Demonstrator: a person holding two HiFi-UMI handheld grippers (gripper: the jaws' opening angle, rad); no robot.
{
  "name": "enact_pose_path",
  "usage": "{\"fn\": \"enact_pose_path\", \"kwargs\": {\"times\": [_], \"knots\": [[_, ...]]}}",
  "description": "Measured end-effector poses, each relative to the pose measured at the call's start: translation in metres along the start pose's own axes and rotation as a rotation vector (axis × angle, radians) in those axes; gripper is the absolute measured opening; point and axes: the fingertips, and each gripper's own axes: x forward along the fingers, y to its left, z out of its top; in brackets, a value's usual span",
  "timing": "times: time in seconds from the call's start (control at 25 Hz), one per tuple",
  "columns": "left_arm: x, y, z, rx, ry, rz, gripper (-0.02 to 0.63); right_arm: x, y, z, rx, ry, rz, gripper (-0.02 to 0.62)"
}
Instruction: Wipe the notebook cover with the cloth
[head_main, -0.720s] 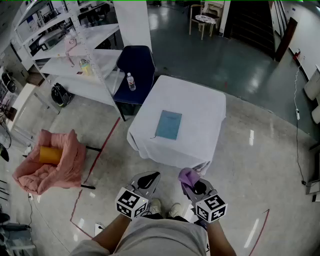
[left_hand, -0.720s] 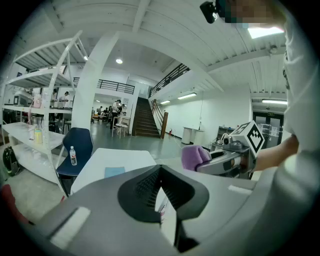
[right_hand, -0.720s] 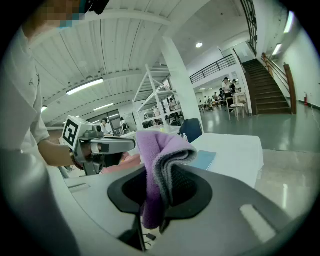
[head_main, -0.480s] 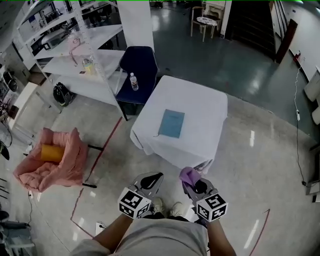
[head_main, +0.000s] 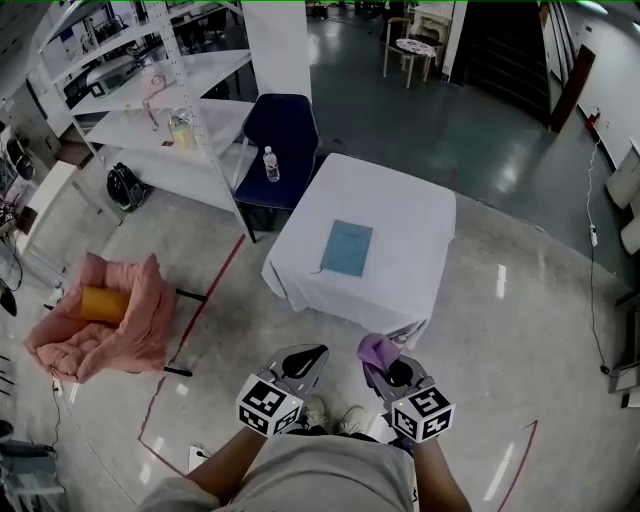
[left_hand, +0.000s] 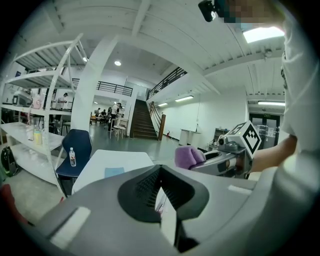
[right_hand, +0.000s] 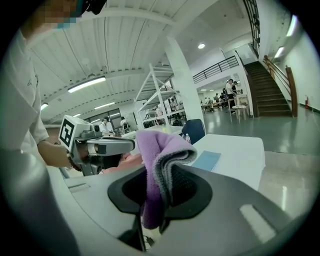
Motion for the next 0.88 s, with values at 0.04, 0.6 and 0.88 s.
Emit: {"fn": "enact_pose_path", "kwargs": {"times": [0.04,0.6,0.88], "knots": [[0.000,0.002,0.000,0.001,0.000,0.000,0.000,0.002,0.000,0.001,0.007,-0.006,0.003,0.104],[-0.013,0.032,0.003,0.013,-0.011,-0.049,0.000,0.029,0.018,0.012,0.014,-0.012,-0.014,0.107],[-0.026,0.046,0.002,0.017,-0.016,-0.060,0.000,0.042,0.035,0.011,0.007,0.008,-0.009,0.107]]}}
